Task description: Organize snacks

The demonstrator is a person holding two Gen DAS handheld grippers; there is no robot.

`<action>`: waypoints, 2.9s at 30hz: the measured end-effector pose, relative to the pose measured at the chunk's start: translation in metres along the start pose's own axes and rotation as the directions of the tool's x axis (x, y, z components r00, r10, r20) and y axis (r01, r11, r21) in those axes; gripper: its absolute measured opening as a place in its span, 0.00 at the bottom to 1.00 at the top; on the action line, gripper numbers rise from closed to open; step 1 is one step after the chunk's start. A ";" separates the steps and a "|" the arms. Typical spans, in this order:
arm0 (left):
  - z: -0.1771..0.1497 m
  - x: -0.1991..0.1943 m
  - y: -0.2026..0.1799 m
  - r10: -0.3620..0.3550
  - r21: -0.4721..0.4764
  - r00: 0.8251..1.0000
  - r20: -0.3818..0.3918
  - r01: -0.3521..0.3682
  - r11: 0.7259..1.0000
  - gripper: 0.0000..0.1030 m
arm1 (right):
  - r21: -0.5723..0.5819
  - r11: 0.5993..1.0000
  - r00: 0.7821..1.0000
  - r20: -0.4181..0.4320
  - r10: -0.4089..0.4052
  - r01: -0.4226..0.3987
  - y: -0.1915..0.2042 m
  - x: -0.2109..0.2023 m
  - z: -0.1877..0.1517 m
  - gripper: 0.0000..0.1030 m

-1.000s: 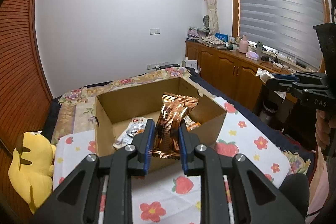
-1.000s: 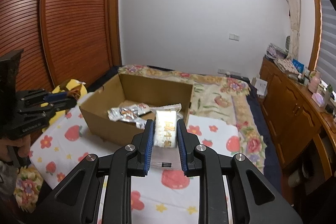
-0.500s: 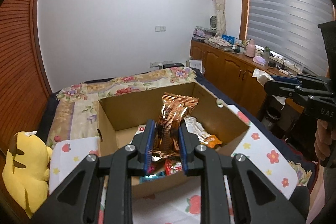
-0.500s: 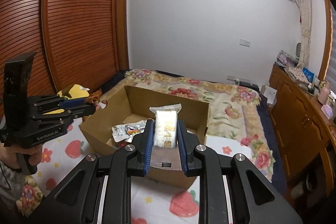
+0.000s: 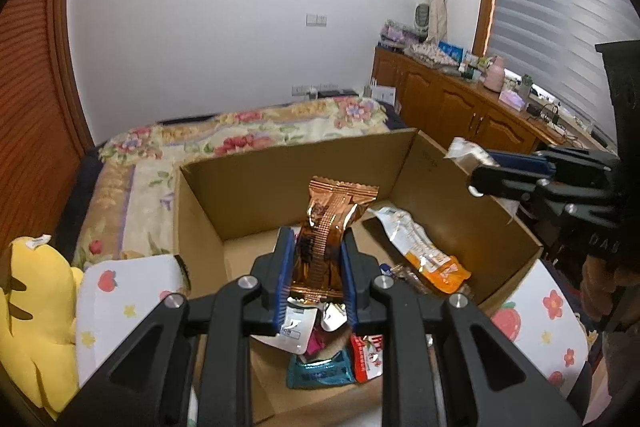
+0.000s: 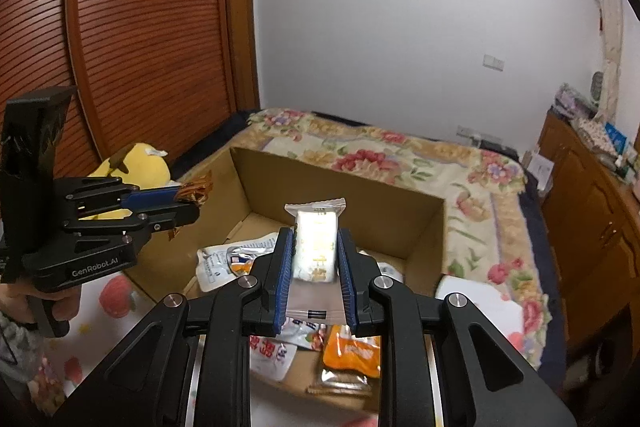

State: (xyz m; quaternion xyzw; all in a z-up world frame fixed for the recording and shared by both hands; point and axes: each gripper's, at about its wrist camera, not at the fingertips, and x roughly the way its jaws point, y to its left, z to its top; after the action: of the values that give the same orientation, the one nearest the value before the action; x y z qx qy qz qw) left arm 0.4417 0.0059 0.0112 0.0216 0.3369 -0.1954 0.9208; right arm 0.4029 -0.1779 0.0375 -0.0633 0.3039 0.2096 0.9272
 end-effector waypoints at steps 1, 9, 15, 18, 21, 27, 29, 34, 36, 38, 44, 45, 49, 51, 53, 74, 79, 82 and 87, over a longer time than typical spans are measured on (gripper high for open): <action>0.001 0.007 0.001 -0.001 -0.001 1.000 -0.016 0.001 1.000 0.19 | 0.002 1.000 1.000 -0.007 0.005 -0.005 0.000 0.006 0.000 0.19; -0.010 0.042 0.002 -0.011 -0.001 0.990 -0.140 0.011 1.000 0.19 | 0.018 0.999 0.994 -0.099 0.043 -0.042 0.007 0.062 -0.018 0.19; -0.015 0.050 -0.005 -0.005 0.004 0.984 -0.178 0.005 1.000 0.22 | 0.023 0.999 0.987 -0.151 0.046 -0.043 0.010 0.077 -0.032 0.20; -0.016 0.049 -0.006 0.010 -0.002 0.984 -0.178 -0.010 1.000 0.41 | 0.028 0.999 0.985 -0.169 0.048 -0.044 0.008 0.079 -0.037 0.20; -0.018 0.043 -0.005 0.014 -0.021 0.986 -0.169 -0.018 1.000 0.50 | 0.043 0.998 0.983 -0.179 0.049 -0.042 0.007 0.079 -0.041 0.30; -0.027 0.008 -0.011 0.035 -0.019 0.992 -0.122 -0.038 0.999 0.50 | 0.086 0.996 0.987 -0.154 0.051 -0.038 0.003 0.056 -0.042 0.40; -0.029 -0.007 -0.015 0.040 -0.022 0.993 -0.107 -0.043 0.999 0.51 | 0.089 0.996 0.990 -0.136 0.044 -0.032 0.006 0.043 -0.040 0.40; -0.033 -0.049 -0.029 0.074 -0.012 0.995 -0.061 -0.075 0.997 0.51 | 0.093 0.996 0.997 -0.077 0.021 -0.014 0.014 -0.008 -0.038 0.40; -0.037 -0.069 -0.034 0.091 -0.008 0.995 -0.035 -0.092 0.996 0.51 | 0.097 0.995 0.998 -0.054 0.015 -0.010 0.016 -0.026 -0.040 0.40; -0.042 -0.086 -0.040 0.100 -0.006 0.995 -0.016 -0.100 0.995 0.51 | 0.101 0.995 1.000 -0.026 0.004 -0.002 0.020 -0.048 -0.044 0.40; -0.065 -0.131 -0.057 0.115 0.008 0.993 0.028 -0.115 0.993 0.51 | 0.103 0.994 0.999 0.016 -0.030 0.028 0.033 -0.096 -0.064 0.40; -0.068 -0.137 -0.060 0.115 0.008 0.993 0.031 -0.116 0.993 0.51 | 0.104 0.994 0.999 0.022 -0.039 0.036 0.034 -0.104 -0.068 0.40; -0.081 -0.160 -0.077 0.134 0.028 0.990 0.052 -0.136 0.990 0.51 | 0.116 0.992 0.997 0.043 -0.060 0.055 0.043 -0.133 -0.088 0.42; -0.089 -0.171 -0.084 0.138 0.034 0.988 0.063 -0.141 0.989 0.52 | 0.116 0.991 0.997 0.049 -0.066 0.060 0.049 -0.143 -0.096 0.44; -0.096 -0.182 -0.089 0.144 0.033 0.987 0.070 -0.147 0.989 0.57 | 0.119 0.991 0.995 0.058 -0.076 0.069 0.054 -0.152 -0.104 0.53; -0.141 -0.276 -0.135 0.295 -0.006 0.907 0.300 -0.308 0.951 1.00 | 0.162 0.975 0.971 0.156 -0.180 0.155 0.080 -0.218 -0.138 1.00; -0.160 -0.287 -0.133 0.296 -0.111 0.914 0.278 -0.275 0.955 1.00 | 0.161 0.971 0.962 0.185 -0.203 0.174 0.092 -0.236 -0.149 1.00; -0.170 -0.289 -0.135 0.287 -0.099 0.920 0.268 -0.270 0.958 1.00 | 0.164 0.974 0.964 0.187 -0.189 0.159 0.098 -0.245 -0.156 1.00; -0.184 -0.295 -0.141 0.334 -0.086 0.903 0.269 -0.323 0.943 1.00 | 0.162 0.972 0.960 0.195 -0.201 0.171 0.106 -0.257 -0.168 1.00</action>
State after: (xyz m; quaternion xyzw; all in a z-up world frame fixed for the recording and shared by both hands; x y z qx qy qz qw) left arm 0.0708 0.0092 0.0675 0.0319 0.1985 -0.0322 0.9790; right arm 0.0808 -0.2126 0.0548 -0.0023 0.2111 0.1042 0.9719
